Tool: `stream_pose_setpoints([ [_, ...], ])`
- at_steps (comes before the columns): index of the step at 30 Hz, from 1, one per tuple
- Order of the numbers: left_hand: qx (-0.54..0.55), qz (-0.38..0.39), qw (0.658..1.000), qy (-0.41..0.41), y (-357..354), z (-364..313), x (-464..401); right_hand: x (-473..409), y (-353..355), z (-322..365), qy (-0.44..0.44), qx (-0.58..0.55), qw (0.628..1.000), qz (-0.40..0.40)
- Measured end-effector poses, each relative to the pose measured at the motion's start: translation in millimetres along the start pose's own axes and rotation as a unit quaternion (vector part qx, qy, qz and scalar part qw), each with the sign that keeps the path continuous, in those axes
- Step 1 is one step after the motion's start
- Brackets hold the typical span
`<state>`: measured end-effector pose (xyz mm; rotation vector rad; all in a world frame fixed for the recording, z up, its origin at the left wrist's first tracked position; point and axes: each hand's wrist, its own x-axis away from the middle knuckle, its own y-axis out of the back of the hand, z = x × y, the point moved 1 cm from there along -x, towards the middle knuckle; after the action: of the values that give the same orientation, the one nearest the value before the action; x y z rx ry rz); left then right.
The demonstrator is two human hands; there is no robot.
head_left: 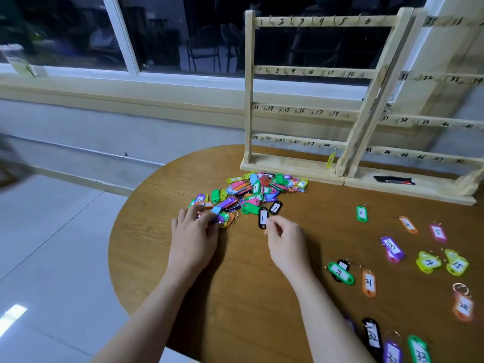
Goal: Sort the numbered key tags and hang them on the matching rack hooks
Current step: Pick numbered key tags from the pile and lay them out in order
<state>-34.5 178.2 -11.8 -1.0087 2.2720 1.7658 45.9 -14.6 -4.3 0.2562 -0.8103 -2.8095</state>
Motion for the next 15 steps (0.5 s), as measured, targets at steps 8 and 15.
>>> stream_pose_setpoints([
  [8,0.019,-0.009,0.999,-0.031,5.0,-0.2,1.0,0.3,0.2,3.0,0.002,0.053,0.998,0.041],
  [15,0.058,-0.015,0.998,0.004,9.9,-3.3,1.3,0.3,-6.4,-3.0,0.034,0.091,0.994,0.046],
])
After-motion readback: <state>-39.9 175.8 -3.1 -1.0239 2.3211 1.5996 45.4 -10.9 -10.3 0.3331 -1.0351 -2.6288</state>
